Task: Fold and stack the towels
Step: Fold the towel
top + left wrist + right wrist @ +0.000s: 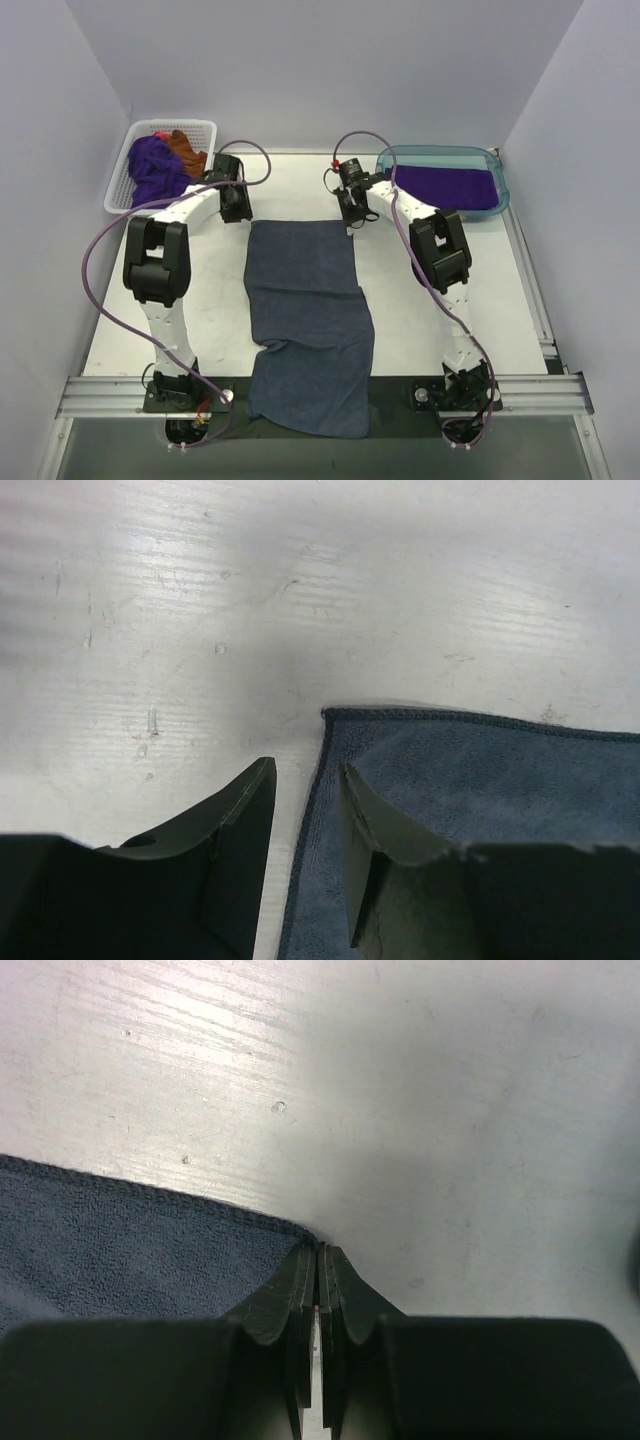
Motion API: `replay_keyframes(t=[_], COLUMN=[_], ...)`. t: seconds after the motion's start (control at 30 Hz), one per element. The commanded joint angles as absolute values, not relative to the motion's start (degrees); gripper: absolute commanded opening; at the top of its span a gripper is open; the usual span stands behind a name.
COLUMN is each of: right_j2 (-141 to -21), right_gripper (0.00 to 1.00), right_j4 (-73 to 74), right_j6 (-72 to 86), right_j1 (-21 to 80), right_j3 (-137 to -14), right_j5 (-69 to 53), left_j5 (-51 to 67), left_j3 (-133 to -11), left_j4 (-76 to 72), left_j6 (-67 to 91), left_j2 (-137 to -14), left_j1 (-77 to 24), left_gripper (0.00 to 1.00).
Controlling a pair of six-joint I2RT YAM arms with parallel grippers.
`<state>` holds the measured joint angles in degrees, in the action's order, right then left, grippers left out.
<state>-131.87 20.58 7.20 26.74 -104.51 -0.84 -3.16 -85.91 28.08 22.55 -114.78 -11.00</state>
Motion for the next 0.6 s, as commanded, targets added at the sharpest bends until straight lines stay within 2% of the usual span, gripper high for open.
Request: replay_keyframes(t=[0.0,0.57], right_j2=[-131.8,-131.7], right_gripper=[0.0,0.0], right_j4=[27.2,27.0], right_j6=[6.5,6.4], right_j1=[27.6,27.5], right_j3=[-101.8,-100.8], right_j5=[-0.6,-1.1], left_j5=[-4.8,-9.3], left_j3=[-88.7,-89.6], left_j4=[26.7,26.8], left_j6=[21.0,20.5], left_j2=[-116.9,-118.7], left_j1=[-11.5,-14.6], left_gripper=[0.42,0.42])
